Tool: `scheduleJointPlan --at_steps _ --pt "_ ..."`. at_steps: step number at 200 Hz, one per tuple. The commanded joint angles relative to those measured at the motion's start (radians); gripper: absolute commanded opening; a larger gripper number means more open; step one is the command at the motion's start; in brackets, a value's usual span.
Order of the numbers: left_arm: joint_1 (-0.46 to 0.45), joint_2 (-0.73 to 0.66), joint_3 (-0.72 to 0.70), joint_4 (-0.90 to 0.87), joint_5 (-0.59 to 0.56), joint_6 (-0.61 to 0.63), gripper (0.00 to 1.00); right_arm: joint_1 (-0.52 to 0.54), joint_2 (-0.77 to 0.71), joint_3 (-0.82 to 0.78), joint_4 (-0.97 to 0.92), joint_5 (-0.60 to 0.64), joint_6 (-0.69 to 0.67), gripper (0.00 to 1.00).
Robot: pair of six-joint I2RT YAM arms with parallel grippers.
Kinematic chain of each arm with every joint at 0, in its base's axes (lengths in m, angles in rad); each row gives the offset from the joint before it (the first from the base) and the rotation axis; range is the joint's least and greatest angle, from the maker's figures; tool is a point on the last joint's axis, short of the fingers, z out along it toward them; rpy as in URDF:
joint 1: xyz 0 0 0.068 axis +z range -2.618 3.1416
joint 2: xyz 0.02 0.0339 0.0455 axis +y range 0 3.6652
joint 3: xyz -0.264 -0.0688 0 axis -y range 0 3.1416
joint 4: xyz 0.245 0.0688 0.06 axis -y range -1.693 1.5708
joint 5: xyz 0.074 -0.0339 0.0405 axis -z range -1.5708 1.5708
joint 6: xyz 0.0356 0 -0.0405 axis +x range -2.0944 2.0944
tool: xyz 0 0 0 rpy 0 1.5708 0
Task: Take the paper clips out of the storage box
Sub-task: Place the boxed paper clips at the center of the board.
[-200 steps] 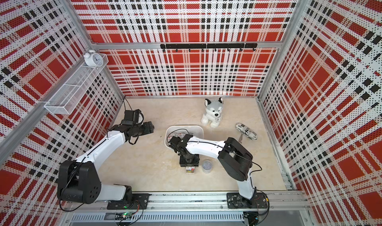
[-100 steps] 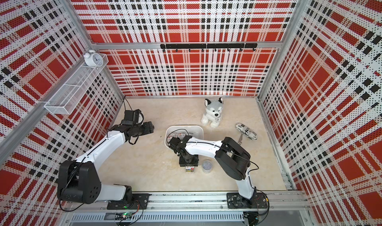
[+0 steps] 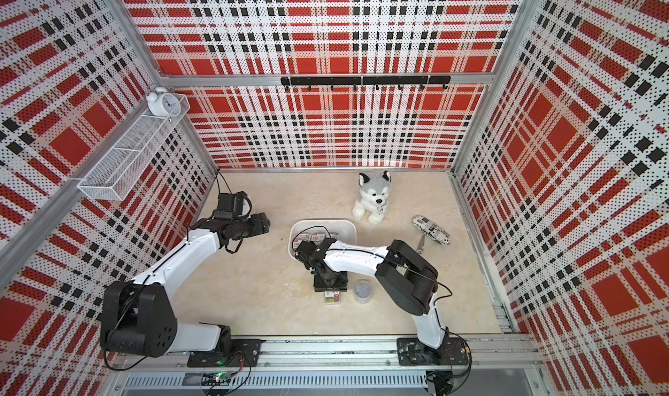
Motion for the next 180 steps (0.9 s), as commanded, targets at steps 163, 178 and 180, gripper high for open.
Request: scheduleJointPlan --at_steps 163,178,180 --pt "0.006 -0.025 0.005 0.003 -0.015 0.020 0.78 0.019 0.013 0.032 -0.106 -0.009 -0.009 0.74" --pt "0.006 -0.026 0.003 0.003 -0.015 0.021 0.78 0.018 0.013 0.049 -0.118 -0.001 -0.015 0.76" --pt "0.005 -0.024 0.004 0.003 -0.015 0.020 0.78 0.018 0.013 0.050 -0.119 -0.001 -0.015 0.76"
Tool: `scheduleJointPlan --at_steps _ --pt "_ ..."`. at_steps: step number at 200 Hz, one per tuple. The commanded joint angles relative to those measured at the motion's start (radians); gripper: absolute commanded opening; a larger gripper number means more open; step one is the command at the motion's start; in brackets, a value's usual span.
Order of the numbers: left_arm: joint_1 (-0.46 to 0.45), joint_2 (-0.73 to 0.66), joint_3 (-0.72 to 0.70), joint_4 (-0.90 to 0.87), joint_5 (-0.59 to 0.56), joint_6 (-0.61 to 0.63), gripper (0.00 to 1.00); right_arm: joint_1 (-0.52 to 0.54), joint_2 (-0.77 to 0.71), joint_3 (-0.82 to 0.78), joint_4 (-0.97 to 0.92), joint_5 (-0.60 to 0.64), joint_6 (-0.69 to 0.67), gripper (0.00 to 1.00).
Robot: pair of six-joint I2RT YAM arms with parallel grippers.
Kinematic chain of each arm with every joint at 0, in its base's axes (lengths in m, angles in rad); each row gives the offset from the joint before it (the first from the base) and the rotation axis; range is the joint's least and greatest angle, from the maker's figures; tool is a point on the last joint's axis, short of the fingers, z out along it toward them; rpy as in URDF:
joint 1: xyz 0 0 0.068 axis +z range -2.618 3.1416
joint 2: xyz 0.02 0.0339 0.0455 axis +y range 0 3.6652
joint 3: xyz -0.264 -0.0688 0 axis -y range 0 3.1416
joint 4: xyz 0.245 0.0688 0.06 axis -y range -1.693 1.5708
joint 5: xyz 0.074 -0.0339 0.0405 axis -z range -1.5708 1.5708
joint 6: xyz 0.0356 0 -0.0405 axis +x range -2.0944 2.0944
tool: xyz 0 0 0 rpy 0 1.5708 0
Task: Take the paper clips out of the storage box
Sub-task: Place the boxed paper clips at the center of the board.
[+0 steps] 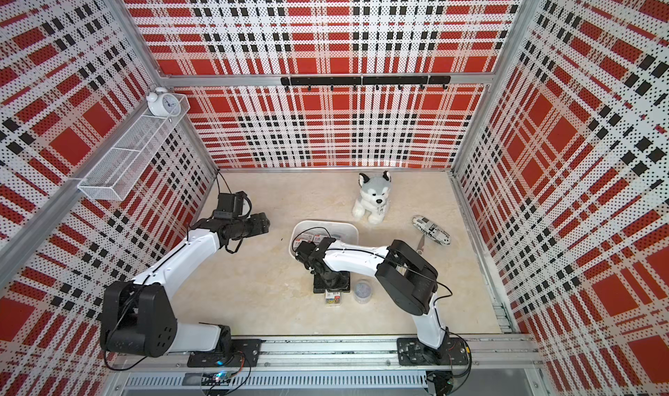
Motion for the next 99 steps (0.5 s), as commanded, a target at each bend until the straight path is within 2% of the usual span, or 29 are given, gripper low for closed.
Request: scheduleJointPlan --at_steps 1,76,99 --pt "0.005 -0.024 0.005 0.002 -0.005 0.019 0.78 0.014 0.014 0.030 -0.061 0.005 -0.013 0.76" --pt "0.006 -0.031 -0.001 0.007 -0.006 0.019 0.78 0.013 0.020 0.049 -0.068 0.003 -0.019 0.76" --pt "0.006 -0.034 -0.003 0.009 -0.005 0.017 0.78 0.012 0.020 0.062 -0.078 0.018 -0.023 0.80"
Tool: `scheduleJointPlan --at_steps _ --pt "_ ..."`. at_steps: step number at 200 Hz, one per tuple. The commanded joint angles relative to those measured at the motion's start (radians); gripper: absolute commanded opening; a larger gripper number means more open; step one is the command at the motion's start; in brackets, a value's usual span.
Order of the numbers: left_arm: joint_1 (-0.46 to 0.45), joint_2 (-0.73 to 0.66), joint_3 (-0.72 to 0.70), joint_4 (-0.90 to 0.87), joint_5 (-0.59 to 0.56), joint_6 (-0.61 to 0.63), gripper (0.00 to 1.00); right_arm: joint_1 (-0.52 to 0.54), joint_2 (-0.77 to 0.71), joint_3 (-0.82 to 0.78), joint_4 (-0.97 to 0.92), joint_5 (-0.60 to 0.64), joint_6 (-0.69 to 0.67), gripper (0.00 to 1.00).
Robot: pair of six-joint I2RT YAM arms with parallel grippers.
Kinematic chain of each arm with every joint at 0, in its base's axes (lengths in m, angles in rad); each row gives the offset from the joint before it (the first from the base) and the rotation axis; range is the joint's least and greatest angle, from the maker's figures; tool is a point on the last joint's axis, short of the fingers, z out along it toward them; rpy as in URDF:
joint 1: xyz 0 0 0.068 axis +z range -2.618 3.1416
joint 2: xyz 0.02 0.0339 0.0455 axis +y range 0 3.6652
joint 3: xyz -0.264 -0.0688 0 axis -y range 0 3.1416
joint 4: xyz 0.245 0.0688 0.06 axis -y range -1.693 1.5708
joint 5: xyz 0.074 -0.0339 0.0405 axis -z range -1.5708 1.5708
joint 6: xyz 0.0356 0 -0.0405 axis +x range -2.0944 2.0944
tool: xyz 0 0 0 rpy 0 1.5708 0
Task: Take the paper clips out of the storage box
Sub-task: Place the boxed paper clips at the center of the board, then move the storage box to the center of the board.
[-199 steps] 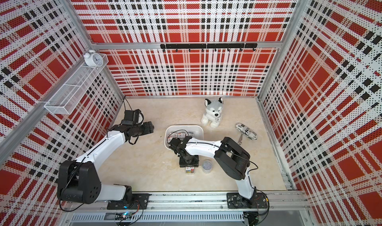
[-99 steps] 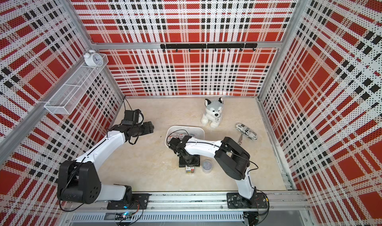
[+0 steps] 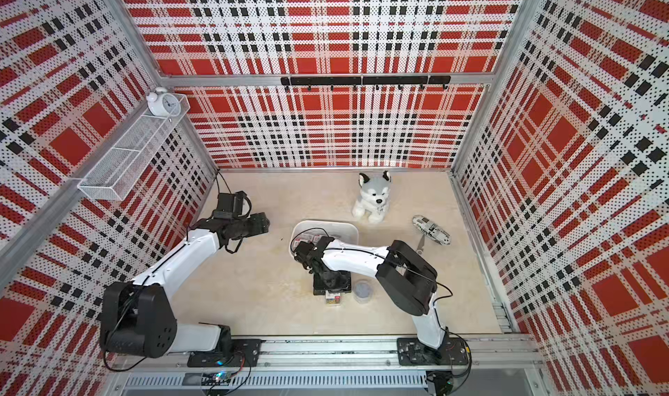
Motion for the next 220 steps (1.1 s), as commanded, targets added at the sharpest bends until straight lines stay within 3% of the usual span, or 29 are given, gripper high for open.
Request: scheduleJointPlan --at_steps 1,85,220 --pt "0.006 -0.027 -0.003 0.009 -0.005 0.016 0.78 0.004 0.016 0.033 -0.025 0.018 -0.006 0.80" --pt "0.007 -0.028 -0.006 0.014 -0.004 0.015 0.78 -0.098 0.055 0.149 -0.063 0.071 -0.098 0.85" --pt "0.014 -0.017 0.011 0.012 -0.006 0.017 0.78 -0.185 0.264 0.460 -0.105 0.088 -0.225 0.85"
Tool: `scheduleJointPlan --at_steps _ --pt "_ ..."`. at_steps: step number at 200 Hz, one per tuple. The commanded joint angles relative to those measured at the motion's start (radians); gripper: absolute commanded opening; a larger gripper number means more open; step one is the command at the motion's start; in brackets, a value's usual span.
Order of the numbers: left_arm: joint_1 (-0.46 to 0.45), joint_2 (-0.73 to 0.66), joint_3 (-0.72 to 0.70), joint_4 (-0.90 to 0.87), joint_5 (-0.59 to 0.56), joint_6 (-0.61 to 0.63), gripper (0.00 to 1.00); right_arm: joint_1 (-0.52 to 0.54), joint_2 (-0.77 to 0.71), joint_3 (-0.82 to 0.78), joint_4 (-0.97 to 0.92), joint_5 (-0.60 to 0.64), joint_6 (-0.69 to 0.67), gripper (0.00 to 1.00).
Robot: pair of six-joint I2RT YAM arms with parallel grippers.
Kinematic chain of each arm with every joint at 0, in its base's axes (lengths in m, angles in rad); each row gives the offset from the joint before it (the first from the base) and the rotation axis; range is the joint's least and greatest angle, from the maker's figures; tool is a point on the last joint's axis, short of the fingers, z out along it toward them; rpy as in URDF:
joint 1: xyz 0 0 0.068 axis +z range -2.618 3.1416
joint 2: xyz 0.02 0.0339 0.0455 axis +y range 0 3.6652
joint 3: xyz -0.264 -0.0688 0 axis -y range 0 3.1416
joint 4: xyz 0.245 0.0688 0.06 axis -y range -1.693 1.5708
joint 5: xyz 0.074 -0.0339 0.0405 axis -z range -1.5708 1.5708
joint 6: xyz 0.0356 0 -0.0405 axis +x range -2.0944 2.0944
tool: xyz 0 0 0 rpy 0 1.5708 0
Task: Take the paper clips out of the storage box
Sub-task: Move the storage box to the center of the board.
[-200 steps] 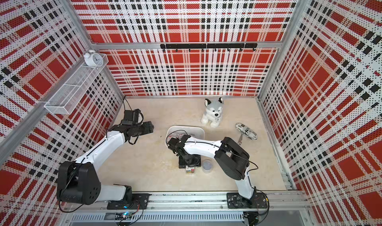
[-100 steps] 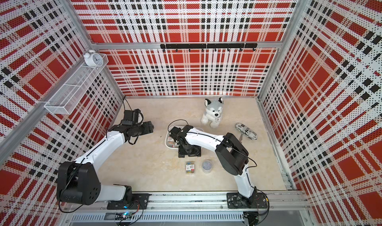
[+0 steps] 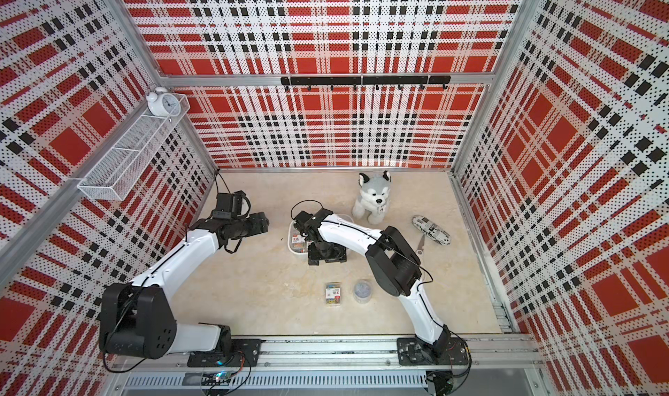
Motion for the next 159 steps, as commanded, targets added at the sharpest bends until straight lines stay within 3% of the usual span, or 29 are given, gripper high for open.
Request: scheduleJointPlan --at_steps 1,110,159 --pt "0.009 -0.012 0.012 0.011 -0.005 0.017 0.78 -0.012 0.050 0.070 -0.016 0.023 -0.032 0.85" --pt "0.017 -0.006 0.019 0.012 -0.004 0.019 0.78 -0.042 0.146 0.265 -0.080 -0.004 -0.054 0.86" --pt "0.015 -0.016 0.009 0.024 0.023 0.004 0.79 -0.037 0.002 0.163 -0.060 -0.036 -0.009 0.86"
